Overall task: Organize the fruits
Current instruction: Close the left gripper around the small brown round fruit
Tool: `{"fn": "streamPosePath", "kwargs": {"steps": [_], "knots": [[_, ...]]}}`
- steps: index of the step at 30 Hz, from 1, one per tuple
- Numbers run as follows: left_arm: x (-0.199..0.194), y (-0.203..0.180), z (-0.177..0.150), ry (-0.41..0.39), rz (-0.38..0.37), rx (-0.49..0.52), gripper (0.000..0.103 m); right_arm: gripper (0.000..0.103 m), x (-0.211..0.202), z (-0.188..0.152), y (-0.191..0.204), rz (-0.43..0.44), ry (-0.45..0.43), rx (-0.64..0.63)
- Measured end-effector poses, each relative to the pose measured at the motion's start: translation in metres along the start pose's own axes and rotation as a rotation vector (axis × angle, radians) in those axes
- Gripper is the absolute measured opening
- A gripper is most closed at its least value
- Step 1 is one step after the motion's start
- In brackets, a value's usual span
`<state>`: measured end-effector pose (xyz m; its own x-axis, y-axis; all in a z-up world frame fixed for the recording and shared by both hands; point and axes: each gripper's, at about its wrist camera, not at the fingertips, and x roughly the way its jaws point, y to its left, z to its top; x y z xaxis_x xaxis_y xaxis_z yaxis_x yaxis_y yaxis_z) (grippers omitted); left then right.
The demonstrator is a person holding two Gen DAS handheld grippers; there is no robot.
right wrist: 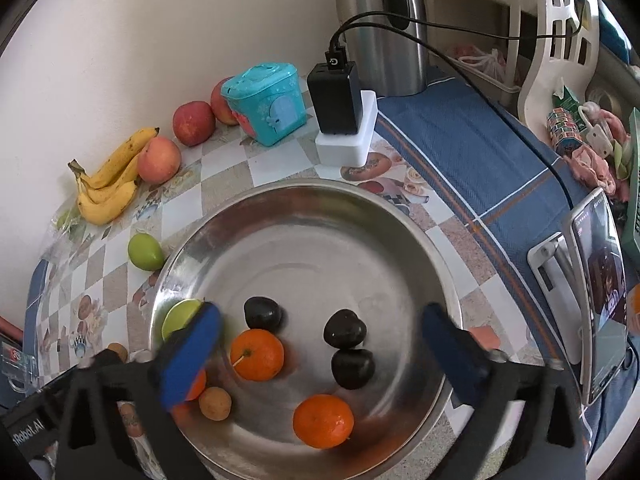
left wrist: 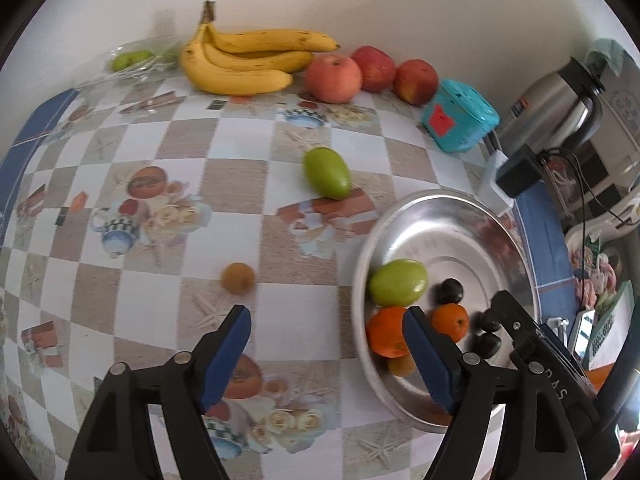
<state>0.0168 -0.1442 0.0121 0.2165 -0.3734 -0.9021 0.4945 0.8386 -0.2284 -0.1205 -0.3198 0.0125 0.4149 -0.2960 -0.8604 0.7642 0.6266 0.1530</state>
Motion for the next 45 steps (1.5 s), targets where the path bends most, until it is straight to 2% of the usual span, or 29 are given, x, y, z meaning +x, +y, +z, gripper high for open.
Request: {"fn": "streamPosePath", "kwargs": {"steps": [9, 17, 24, 33, 35, 41, 45], "knots": [[-0.015, 0.054, 0.003, -0.047, 0.089, -0.087, 0.082, 0.102, -0.007, -0.003, 0.022, -0.007, -0.01, -0.078], [-0.022, 0.097, 0.008, -0.068, 0.122, -0.185, 0.082, 0.102, -0.008, -0.012, 0.056, 0.101, 0.021, -0.126], [-0.002, 0.095, 0.008, -0.029, 0.118, -0.164, 0.082, 0.102, -0.003, -0.023, 0.089, 0.166, 0.058, -0.189], [0.025, 0.085, 0.011, -0.017, 0.104, -0.107, 0.082, 0.102, 0.001, -0.026, 0.095, 0.066, 0.069, -0.23], [0.026, 0.081, 0.012, -0.023, 0.089, -0.092, 0.078, 0.102, 0.0, -0.025, 0.093, 0.057, 0.072, -0.224], [0.04, 0.067, 0.014, -0.01, 0.053, -0.045, 0.051, 0.102, -0.003, -0.024, 0.093, 0.056, 0.073, -0.222], [0.05, 0.06, 0.014, -0.006, 0.042, -0.028, 0.046, 0.102, -0.002, -0.025, 0.095, 0.049, 0.076, -0.232]]}}
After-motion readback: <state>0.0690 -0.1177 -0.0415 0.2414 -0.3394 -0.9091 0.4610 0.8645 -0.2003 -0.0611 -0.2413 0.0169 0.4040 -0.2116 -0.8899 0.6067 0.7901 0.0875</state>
